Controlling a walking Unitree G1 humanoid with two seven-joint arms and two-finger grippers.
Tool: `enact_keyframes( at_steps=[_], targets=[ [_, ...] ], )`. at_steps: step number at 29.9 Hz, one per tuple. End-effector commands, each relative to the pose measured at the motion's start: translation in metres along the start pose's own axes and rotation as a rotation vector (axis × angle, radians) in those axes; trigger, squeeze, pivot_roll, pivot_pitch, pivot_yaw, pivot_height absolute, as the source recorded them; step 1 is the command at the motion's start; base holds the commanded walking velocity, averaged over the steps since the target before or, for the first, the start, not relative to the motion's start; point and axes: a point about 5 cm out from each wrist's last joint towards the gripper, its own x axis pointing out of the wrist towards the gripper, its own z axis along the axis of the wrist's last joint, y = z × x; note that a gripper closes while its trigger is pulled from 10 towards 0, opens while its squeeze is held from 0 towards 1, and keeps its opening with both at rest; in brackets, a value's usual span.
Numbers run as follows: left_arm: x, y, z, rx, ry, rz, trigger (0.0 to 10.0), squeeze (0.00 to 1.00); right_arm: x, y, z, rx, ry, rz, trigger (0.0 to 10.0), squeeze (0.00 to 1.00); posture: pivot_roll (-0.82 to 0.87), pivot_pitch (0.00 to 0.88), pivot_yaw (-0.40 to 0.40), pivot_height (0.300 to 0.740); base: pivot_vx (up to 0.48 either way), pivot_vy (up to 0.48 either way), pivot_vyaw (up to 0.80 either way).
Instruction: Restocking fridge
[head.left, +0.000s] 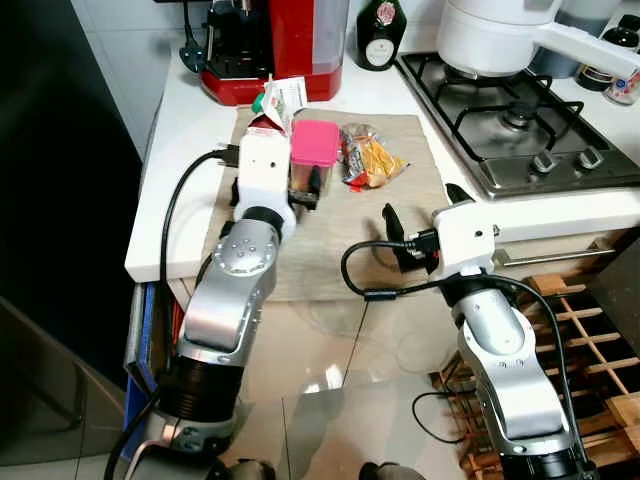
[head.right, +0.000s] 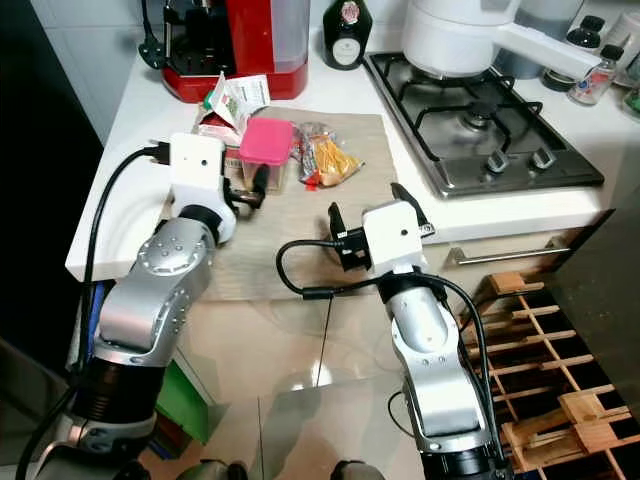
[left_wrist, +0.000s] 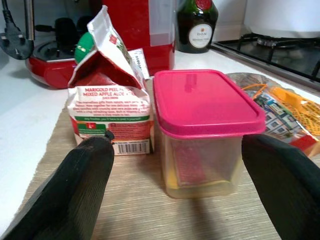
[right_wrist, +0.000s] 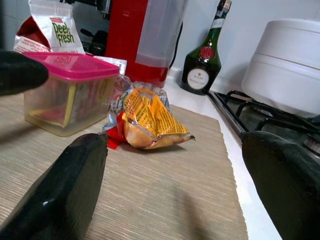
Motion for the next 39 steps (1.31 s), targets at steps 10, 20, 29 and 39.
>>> enact_keyframes(
  at_steps=[10,20,29,39],
  targets=[
    [-0.006,-0.008,0.003,-0.039,0.047,-0.07,10.0,0.0,-0.001,-0.004,-0.002,0.004,-0.008,-0.038,10.0,0.0,-0.07,0.035,0.016,0.74,0.0,0.0,0.0],
    [0.001,-0.025,0.005,-0.078,0.065,-0.116,10.0,0.0,0.001,-0.001,0.0,0.007,-0.02,-0.033,10.0,0.0,-0.08,0.03,0.02,0.74,0.0,0.0,0.0],
    [0.008,-0.033,0.01,-0.088,0.05,-0.129,10.0,0.0,0.0,-0.004,0.0,-0.005,-0.022,-0.038,10.0,0.0,-0.1,0.024,0.022,0.74,0.0,0.0,0.0],
    [0.025,-0.024,0.0,-0.075,0.088,-0.043,10.0,0.0,0.0,0.0,-0.001,0.004,-0.02,-0.045,10.0,0.0,-0.09,0.027,0.037,0.74,0.0,0.0,0.0]
  ],
)
